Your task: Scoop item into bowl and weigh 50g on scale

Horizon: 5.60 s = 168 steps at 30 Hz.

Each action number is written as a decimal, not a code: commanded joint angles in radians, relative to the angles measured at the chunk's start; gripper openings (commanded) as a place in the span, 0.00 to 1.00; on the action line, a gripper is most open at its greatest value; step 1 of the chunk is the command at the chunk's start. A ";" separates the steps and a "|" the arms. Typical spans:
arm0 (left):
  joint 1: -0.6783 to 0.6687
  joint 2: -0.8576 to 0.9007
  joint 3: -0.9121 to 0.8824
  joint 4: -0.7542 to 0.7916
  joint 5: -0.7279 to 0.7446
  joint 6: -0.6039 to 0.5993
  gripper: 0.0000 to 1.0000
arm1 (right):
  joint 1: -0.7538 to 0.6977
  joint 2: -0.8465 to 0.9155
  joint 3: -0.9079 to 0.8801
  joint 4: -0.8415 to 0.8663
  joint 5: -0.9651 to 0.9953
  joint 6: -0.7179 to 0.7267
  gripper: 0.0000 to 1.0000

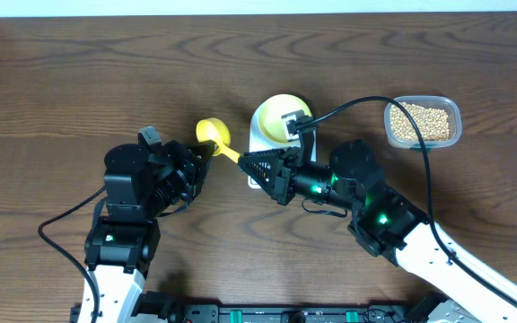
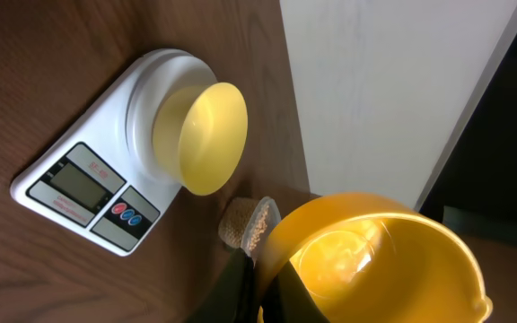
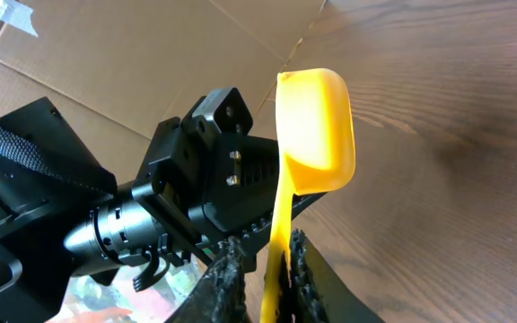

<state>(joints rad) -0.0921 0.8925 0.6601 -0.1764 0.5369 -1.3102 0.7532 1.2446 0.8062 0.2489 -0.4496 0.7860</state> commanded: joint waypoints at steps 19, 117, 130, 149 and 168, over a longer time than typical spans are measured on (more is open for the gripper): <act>-0.001 0.002 0.001 0.002 0.013 -0.005 0.07 | 0.008 -0.011 0.013 -0.007 -0.029 0.032 0.02; -0.001 -0.025 0.100 -0.093 0.164 0.733 0.87 | -0.780 -0.262 0.013 -0.421 -0.409 -0.069 0.01; -0.001 -0.018 0.225 -0.468 -0.188 0.865 0.88 | -0.889 -0.263 0.014 -0.406 -0.454 -0.067 0.01; -0.001 0.058 0.266 -0.557 -0.187 0.970 1.00 | -0.790 -0.143 0.482 -0.884 -0.093 -0.284 0.01; -0.103 0.461 0.618 -0.797 -0.335 1.095 0.99 | -0.776 0.146 0.792 -1.314 0.008 -0.698 0.01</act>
<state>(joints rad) -0.1921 1.3251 1.2709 -0.9863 0.2188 -0.2089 -0.0273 1.3952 1.6238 -1.0775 -0.4976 0.1574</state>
